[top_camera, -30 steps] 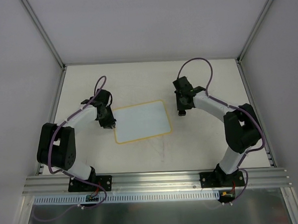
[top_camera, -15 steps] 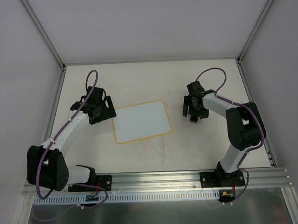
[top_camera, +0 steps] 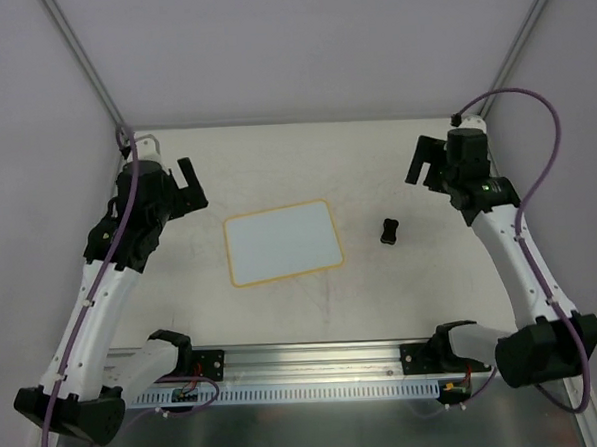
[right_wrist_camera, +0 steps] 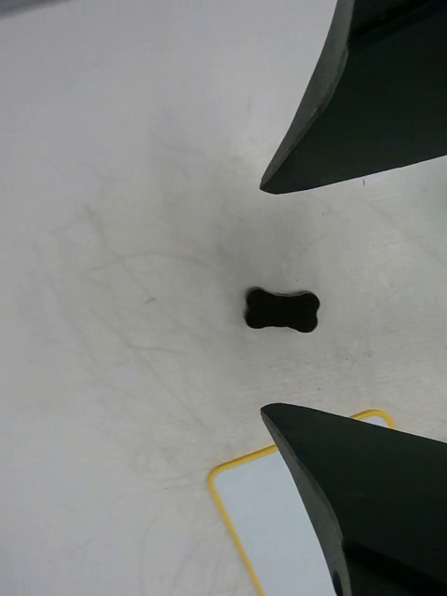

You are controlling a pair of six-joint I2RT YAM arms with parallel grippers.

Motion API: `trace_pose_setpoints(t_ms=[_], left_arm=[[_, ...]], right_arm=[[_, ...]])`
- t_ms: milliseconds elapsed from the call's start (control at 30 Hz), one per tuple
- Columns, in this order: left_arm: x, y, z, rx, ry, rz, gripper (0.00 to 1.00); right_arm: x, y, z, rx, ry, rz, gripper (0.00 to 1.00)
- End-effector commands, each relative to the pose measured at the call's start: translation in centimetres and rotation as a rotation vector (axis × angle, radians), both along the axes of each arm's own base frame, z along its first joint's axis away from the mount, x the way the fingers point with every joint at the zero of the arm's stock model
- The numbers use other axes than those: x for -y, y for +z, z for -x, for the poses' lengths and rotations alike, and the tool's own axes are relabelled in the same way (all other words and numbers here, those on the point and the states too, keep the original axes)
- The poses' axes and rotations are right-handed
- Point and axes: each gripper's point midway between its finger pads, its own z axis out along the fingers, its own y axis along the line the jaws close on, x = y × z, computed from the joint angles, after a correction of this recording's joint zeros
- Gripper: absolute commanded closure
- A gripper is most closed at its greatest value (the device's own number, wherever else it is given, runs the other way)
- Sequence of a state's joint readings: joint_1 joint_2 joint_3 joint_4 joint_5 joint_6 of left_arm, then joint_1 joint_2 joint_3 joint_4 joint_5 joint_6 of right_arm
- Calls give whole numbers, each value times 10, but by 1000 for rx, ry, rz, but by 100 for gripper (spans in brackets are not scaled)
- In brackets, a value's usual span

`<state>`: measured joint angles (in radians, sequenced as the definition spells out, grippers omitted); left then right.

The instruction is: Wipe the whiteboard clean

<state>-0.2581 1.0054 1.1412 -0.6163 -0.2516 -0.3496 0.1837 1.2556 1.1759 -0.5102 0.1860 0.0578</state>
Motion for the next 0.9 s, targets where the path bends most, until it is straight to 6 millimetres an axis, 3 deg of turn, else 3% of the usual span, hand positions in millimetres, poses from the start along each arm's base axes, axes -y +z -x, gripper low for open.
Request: trace_pose_setpoints(t_ms=[0,167,333,533,867], left_arm=[[-25,64,10,170,59,-76,1],[-40,124,30,333,91,-86,1],[-53,180,56,480,97,-119,1],[-65,215,78,572,121,-145,1],[-71,229,84,604,147,-158,1]], right_arm=[[31,64,15,150,-27,98,1],[65,144,51,371,-110,198,1],[88,200,85,508,-173,299,1],[86,224,103,606,-155,289,1],[78,231,101,625,-108,274,1]])
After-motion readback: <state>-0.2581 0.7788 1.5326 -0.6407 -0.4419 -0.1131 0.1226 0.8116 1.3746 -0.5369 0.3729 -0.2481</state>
